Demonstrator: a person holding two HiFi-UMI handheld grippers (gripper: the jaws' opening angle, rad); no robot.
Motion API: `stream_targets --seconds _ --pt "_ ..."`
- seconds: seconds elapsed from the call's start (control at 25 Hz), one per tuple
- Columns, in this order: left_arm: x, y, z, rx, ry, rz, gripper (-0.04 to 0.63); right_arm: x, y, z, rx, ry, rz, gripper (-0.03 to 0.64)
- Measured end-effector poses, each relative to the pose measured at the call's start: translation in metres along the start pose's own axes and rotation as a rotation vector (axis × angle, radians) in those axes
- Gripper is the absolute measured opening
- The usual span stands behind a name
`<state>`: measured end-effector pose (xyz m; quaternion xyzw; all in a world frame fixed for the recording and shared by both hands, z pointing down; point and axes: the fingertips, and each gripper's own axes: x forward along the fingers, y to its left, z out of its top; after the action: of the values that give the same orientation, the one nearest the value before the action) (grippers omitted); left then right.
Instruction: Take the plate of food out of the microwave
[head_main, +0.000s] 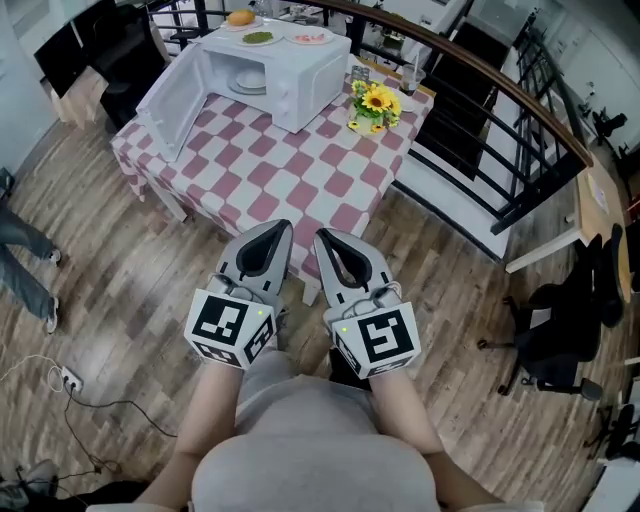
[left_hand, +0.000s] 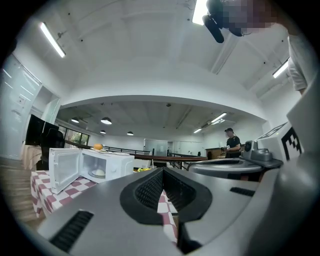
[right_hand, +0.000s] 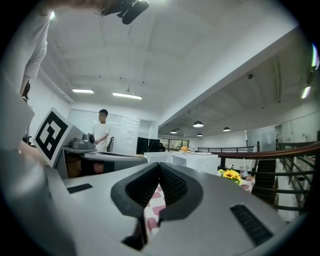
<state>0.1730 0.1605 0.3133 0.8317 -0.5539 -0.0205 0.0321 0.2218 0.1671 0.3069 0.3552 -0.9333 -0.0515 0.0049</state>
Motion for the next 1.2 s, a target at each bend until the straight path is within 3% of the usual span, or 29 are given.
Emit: stream_targets --seconds 0.8,1.2 --pt "0.027 0.159 0.005 -0.019 0.020 -0.051 -0.002 0.162 0.027 -0.015 0.047 0.052 -0.053 0.025" --pt "0.033 0.216 0.006 -0.053 0.001 -0.022 -0.002 0.210 0.039 -0.022 0.037 0.087 -0.035 0.025"
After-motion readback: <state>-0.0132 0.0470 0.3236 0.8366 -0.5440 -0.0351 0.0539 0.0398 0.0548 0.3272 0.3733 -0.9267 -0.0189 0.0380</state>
